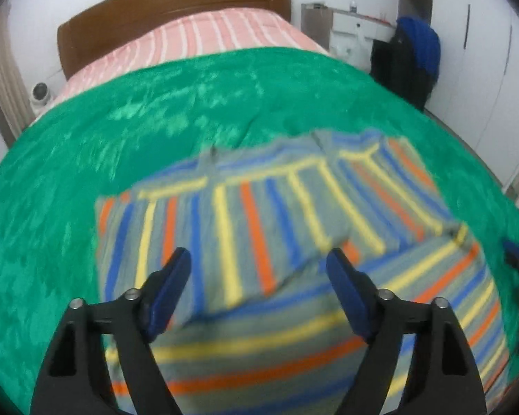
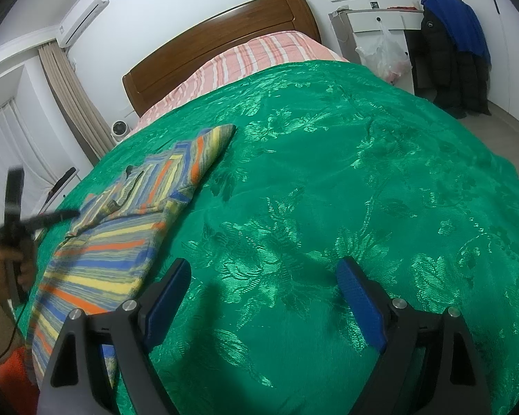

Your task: Fold small clothes

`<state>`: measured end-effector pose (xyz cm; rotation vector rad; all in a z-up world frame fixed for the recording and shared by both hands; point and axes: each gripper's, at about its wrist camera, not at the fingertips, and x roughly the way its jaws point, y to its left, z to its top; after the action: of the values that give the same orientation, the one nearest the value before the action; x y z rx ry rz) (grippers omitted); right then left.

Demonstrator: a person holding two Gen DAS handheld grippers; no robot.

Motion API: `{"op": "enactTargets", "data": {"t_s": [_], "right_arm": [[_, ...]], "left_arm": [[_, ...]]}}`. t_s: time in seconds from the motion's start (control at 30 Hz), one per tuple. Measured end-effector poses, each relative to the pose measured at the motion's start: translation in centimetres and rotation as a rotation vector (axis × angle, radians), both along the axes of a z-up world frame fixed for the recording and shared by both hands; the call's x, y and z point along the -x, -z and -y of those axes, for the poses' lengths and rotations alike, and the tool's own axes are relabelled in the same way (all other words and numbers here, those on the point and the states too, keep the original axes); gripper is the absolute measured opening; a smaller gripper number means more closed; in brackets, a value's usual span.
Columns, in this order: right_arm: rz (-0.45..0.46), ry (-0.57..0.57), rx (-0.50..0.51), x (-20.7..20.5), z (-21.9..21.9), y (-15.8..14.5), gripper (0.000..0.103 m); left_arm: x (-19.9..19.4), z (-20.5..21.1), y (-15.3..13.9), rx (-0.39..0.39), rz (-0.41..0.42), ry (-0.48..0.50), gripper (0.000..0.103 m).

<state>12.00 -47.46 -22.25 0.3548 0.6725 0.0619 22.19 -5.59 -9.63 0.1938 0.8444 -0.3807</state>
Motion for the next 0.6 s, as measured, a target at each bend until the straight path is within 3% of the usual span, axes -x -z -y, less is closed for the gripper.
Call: {"op": "enactTargets", "data": {"t_s": [0.07, 0.17, 0.2, 0.23, 0.37, 0.43, 0.6], "right_arm": [[0.000, 0.000, 0.000, 0.0, 0.0, 0.0, 0.086], [0.000, 0.000, 0.000, 0.0, 0.0, 0.0, 0.086], [0.000, 0.000, -0.001, 0.0, 0.0, 0.0, 0.086], [0.000, 0.000, -0.001, 0.0, 0.0, 0.0, 0.086], [0.000, 0.000, -0.001, 0.0, 0.0, 0.0, 0.086], [0.000, 0.000, 0.000, 0.0, 0.0, 0.0, 0.086], [0.000, 0.000, 0.000, 0.0, 0.0, 0.0, 0.086]], "left_arm": [[-1.0, 1.6, 1.3, -0.014, -0.032, 0.007, 0.082], [-1.9, 3.1, 5.6, -0.086, -0.114, 0.005, 0.082], [-0.8, 3.1, 6.2, -0.088, -0.076, 0.013, 0.082], [-0.1, 3.0, 6.2, -0.085, -0.050, 0.019, 0.082], [-0.1, 2.2, 5.8, -0.045, -0.099, 0.021, 0.083], [0.3, 2.3, 5.5, -0.061, -0.100, 0.032, 0.083], [5.4, 1.6, 4.4, -0.083, -0.122, 0.145, 0.083]]}}
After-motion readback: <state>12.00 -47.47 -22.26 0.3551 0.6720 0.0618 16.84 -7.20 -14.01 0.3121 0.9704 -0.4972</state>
